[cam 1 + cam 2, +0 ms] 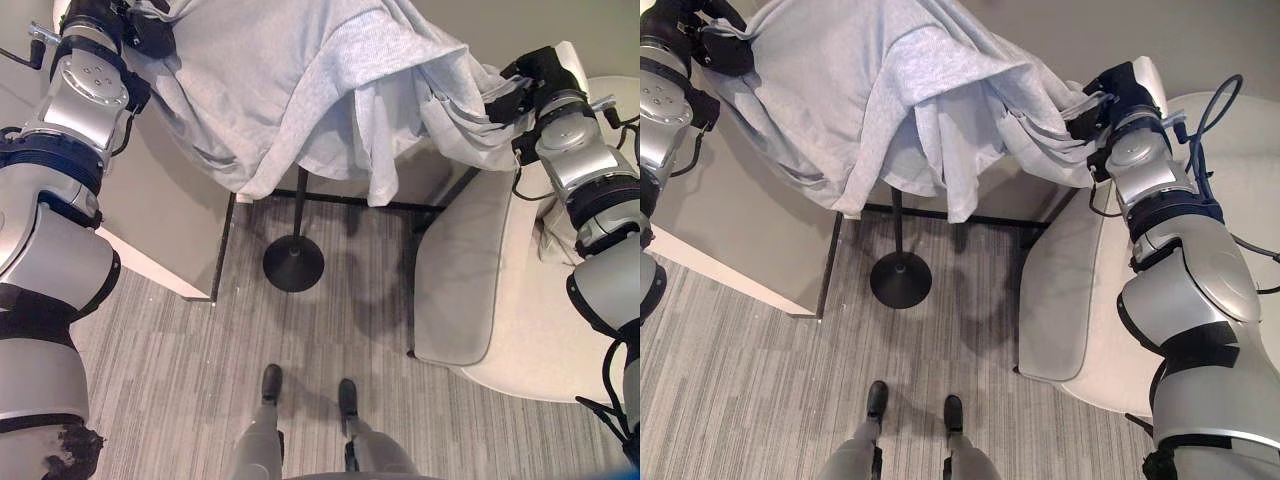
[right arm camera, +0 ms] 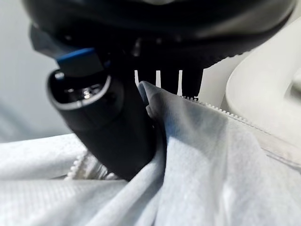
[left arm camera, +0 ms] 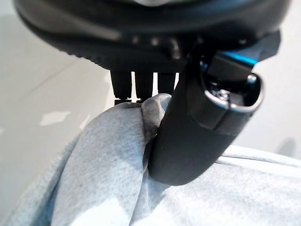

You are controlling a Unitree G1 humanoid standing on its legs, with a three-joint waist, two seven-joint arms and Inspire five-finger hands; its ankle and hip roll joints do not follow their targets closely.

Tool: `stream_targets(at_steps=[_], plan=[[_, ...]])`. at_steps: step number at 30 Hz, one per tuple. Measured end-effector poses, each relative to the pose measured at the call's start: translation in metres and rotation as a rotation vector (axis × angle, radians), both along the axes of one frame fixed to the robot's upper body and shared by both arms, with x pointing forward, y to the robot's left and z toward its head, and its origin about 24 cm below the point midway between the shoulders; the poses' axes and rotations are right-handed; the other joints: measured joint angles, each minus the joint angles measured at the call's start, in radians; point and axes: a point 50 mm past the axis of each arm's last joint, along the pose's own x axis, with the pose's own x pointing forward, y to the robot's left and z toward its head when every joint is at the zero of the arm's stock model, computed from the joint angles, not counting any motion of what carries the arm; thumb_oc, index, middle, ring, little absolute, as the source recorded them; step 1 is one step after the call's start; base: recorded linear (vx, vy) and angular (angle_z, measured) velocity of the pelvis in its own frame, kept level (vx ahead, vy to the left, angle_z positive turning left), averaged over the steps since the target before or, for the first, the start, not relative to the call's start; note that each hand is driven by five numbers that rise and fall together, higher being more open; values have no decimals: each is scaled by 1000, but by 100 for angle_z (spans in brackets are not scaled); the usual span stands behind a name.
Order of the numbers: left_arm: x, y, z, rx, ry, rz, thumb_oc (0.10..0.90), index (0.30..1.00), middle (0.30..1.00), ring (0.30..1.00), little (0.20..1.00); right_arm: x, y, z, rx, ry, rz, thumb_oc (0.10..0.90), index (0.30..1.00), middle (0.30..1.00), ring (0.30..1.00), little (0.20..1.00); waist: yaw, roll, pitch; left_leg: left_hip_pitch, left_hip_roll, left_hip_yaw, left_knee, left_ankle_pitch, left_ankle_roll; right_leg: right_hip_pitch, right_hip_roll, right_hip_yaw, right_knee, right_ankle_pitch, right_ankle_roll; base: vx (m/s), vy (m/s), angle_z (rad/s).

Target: Hang the clothes on the sofa on the clothes rack.

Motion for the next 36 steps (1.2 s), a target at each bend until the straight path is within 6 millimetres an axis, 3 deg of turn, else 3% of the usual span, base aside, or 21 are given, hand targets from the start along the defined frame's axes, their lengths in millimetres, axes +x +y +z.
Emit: stream_targets(at_steps=[2,3,4,5,6,7,8,10,14,15,17,23,24,26,28,29,30,32,33,35,36], plan=[[-2,9,-9,-59,-11,-5,400,300,300,300,300,4,18,-4,31,-6,67,400,300,300,300,300,0,2,35,33,0,4,-1,-2,-2,29,0,5,0,0,0,-18,14,-12],[-2,12,-13,-81,-8,-4,555,533,533,533,533,5,23,-6,42,-4,90,400,300,300,300,300,1,4,46,43,1,5,-1,-4,-5,36,1,8,0,0,0,-15,7,-12],[-2,14,-17,-97,-6,-9,800,900,900,900,900,6,27,-7,61,-6,114,400,300,300,300,300,1,7,50,44,2,7,-2,-5,-6,36,1,9,0,0,0,-4,2,-10],[-4,20,-28,-137,8,-29,800,900,900,900,900,6,39,-9,115,-19,198,497,446,446,446,446,0,14,66,47,4,10,-2,-7,-8,37,3,13,0,0,0,1,2,-9],[-4,22,-34,-154,22,-38,800,900,900,900,900,6,45,-10,128,-16,237,696,745,745,745,745,1,17,80,53,4,11,-2,-7,-8,41,3,15,0,0,0,8,2,-7],[-4,22,-40,-167,33,-52,800,900,900,900,900,5,49,-14,156,-16,266,800,900,900,900,900,1,20,88,58,5,11,-2,-7,-8,46,4,15,0,1,-1,0,0,0],[-7,24,-56,-232,35,-103,800,900,900,900,900,1,55,-31,238,-16,337,800,900,900,900,900,2,21,89,63,5,11,-2,-8,-9,53,4,14,-1,0,-1,0,0,0],[-10,28,-71,-267,52,-119,800,900,900,900,900,-2,59,-48,258,19,385,800,900,900,900,900,2,21,91,69,5,10,-2,-10,-10,58,4,14,-1,0,-1,16,-8,1],[-24,39,-106,-421,60,-165,800,900,900,900,900,-27,46,-93,340,82,453,800,900,900,900,900,23,36,113,98,3,5,-3,-13,-10,91,1,6,-2,0,-1,39,-16,3],[-26,43,-107,-422,62,-162,800,900,900,900,900,-29,40,-96,336,90,440,800,900,900,900,900,25,38,122,104,3,2,-3,-13,-10,98,1,3,-2,0,-1,83,-26,10],[-34,42,-107,-418,43,-215,800,900,900,900,900,-41,16,-97,376,56,399,800,900,900,900,900,31,43,131,110,2,-1,-3,-13,-9,106,0,-5,-2,-1,-1,80,-31,6],[-60,53,-122,-481,10,-256,800,900,900,900,900,-71,-53,-68,420,-154,225,800,900,900,900,900,27,48,140,182,2,-2,-4,-27,-7,178,-2,-11,-3,-13,-9,72,-22,-1],[-82,60,-130,-504,-28,-278,800,900,900,900,900,-93,-67,-59,446,-274,214,800,900,900,900,900,24,49,141,209,1,-1,-5,-40,-5,203,-5,-10,-3,-23,-13,61,-22,-2],[-97,64,-139,-502,-28,-288,800,900,900,900,900,-110,-80,-56,441,-351,189,800,900,900,900,900,22,52,140,232,2,-1,-4,-48,-7,228,-2,-11,-3,-30,-14,6,-12,-2],[-132,74,-154,-488,-28,-275,800,900,900,900,900,-145,-96,-58,409,-434,142,800,900,900,900,900,16,57,137,248,4,0,-4,-57,-6,243,-1,-11,-3,-41,-19,36,-35,-2],[-132,74,-154,-488,-28,-275,800,900,900,900,900,-145,-96,-58,409,-434,142,800,900,900,900,900,16,57,137,248,4,0,-4,-57,-6,243,-1,-11,-3,-41,-19,34,-28,0],[-150,75,-172,-489,-13,-257,800,900,900,900,900,-166,-101,-74,399,-432,110,800,900,900,900,900,14,65,133,266,4,-1,-4,-57,-6,260,1,-14,-3,-44,-19,0,0,0],[-158,74,-196,-506,45,-214,800,900,900,900,900,-174,-103,-97,374,-330,77,800,900,900,900,900,11,91,117,283,5,-11,-4,-71,-6,280,2,-26,-3,-55,-18,-15,-30,4],[-165,78,-217,-603,22,-155,800,900,900,900,900,-181,-99,-113,375,-283,77,800,900,900,900,900,8,114,96,281,4,-17,-4,-71,-6,281,1,-33,-3,-55,-18,-65,-52,13],[-179,76,-250,-734,-13,-78,800,900,900,900,900,-194,-88,-147,450,-223,72,800,900,900,900,900,6,134,66,292,5,-26,-5,-74,-7,298,0,-45,-4,-65,-18,-17,-40,22],[-193,67,-282,-827,37,-24,800,900,900,900,900,-207,-76,-183,518,-109,63,800,900,900,900,900,4,144,37,303,1,-37,-5,-78,-8,316,-2,-60,-4,-75,-19,5,-30,27]])
